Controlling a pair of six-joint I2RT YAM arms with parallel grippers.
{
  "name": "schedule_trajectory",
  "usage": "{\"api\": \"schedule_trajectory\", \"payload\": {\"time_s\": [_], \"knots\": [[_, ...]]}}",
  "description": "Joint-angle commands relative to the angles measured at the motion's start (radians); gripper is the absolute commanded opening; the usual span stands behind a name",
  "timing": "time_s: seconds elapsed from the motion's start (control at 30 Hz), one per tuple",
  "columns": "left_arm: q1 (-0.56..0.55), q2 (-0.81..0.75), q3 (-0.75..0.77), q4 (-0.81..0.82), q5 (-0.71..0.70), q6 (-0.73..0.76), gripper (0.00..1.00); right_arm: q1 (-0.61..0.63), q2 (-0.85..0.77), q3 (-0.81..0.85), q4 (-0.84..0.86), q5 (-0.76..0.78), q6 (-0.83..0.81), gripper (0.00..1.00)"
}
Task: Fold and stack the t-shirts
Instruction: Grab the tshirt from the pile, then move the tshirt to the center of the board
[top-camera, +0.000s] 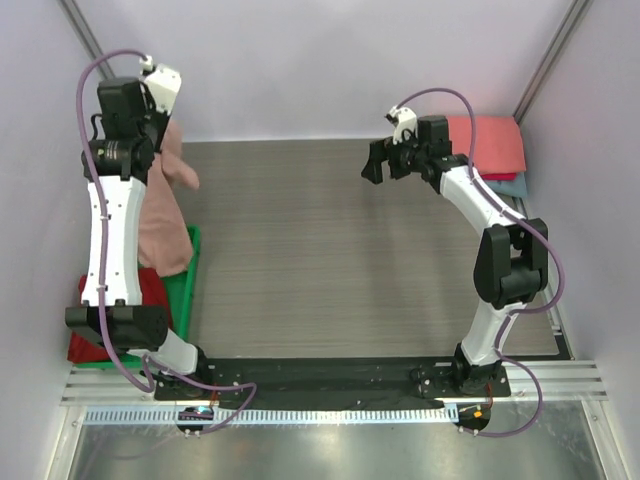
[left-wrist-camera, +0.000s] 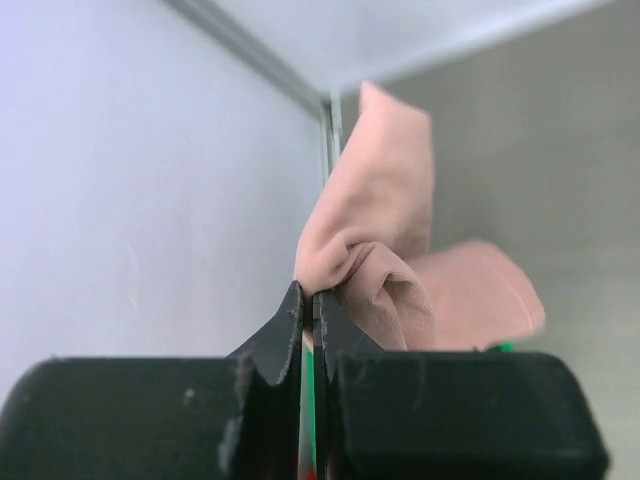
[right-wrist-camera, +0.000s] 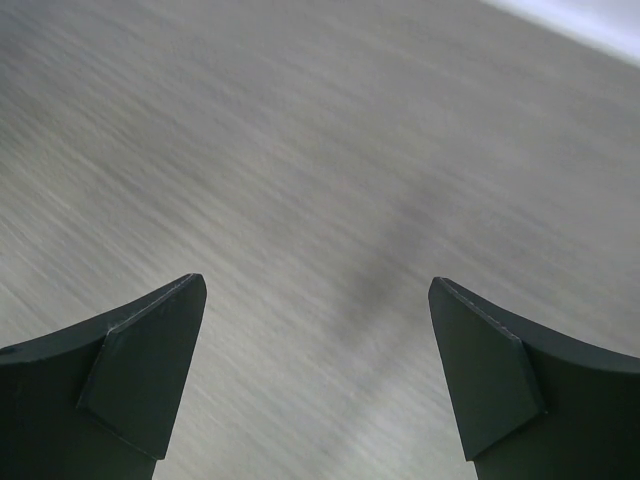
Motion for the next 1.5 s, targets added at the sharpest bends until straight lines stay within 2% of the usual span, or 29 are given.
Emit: {"api": "schedule_trajectory", "payload": {"time_s": [0.0,0.13,0.23,0.3,0.37,0.43,0.5,0.67,0.83,0.9,1.0,1.13,1.23,1.27,1.3,1.33,1.37,1.43,1.47], "knots": [[-0.065,0.048,0.137,0.122,0.071,0.034,0.00,0.003,-0.005,0.093,0.058,-0.014,0.000,1.00],[-0.147,0.057,0.209,0.221,0.165,0.039,0.00,-0.017,-0.002,0.159,0.021,0.055,0.122,1.00],[-0.220,0.047,0.205,0.287,0.237,0.054,0.00,-0.066,0.024,0.217,-0.063,-0.020,0.207,1.00],[-0.259,0.038,0.196,0.326,0.265,0.059,0.00,-0.081,0.003,0.210,-0.083,-0.031,0.199,1.00],[-0.302,0.015,0.170,0.356,0.300,0.047,0.00,-0.086,-0.008,0.254,-0.176,0.014,0.135,1.00],[-0.343,-0.014,0.124,0.425,0.323,0.024,0.00,-0.086,-0.056,0.306,-0.258,0.095,-0.012,1.00],[-0.381,-0.031,0.084,0.448,0.334,-0.001,0.00,-0.086,-0.111,0.300,-0.267,0.139,-0.119,1.00],[-0.481,-0.105,-0.047,0.460,0.343,-0.038,0.01,-0.086,-0.299,0.257,-0.316,0.098,-0.313,1.00],[-0.550,-0.151,-0.237,0.476,0.400,-0.117,0.01,-0.079,-0.480,0.110,-0.333,0.130,-0.431,1.00],[-0.553,-0.119,-0.258,0.473,0.427,-0.224,0.01,-0.078,-0.557,0.037,-0.335,0.144,-0.488,1.00],[-0.553,-0.061,-0.269,0.466,0.477,-0.282,0.01,-0.078,-0.633,-0.051,-0.332,0.110,-0.606,1.00],[-0.552,0.108,-0.187,0.465,0.438,-0.293,0.00,-0.079,-0.614,-0.155,-0.296,0.052,-0.615,0.99],[-0.541,0.298,-0.060,0.446,0.423,-0.274,0.00,-0.078,-0.540,-0.169,-0.289,0.004,-0.609,0.97],[-0.535,0.409,-0.018,0.439,0.424,-0.289,0.00,-0.078,-0.525,-0.175,-0.286,-0.007,-0.612,0.97],[-0.529,0.466,0.025,0.431,0.429,-0.299,0.03,-0.078,-0.487,-0.183,-0.280,-0.016,-0.615,0.97],[-0.515,0.523,0.135,0.413,0.418,-0.299,0.07,-0.078,-0.470,-0.188,-0.272,-0.040,-0.628,0.97],[-0.507,0.642,0.207,0.356,0.377,-0.324,0.10,-0.078,-0.453,-0.191,-0.264,-0.053,-0.635,0.97],[-0.469,0.727,0.414,0.286,0.234,-0.367,0.17,-0.079,-0.405,-0.197,-0.258,-0.091,-0.687,0.96],[-0.454,0.732,0.422,0.282,0.207,-0.380,0.23,-0.077,-0.391,-0.198,-0.255,-0.122,-0.704,0.95]]}}
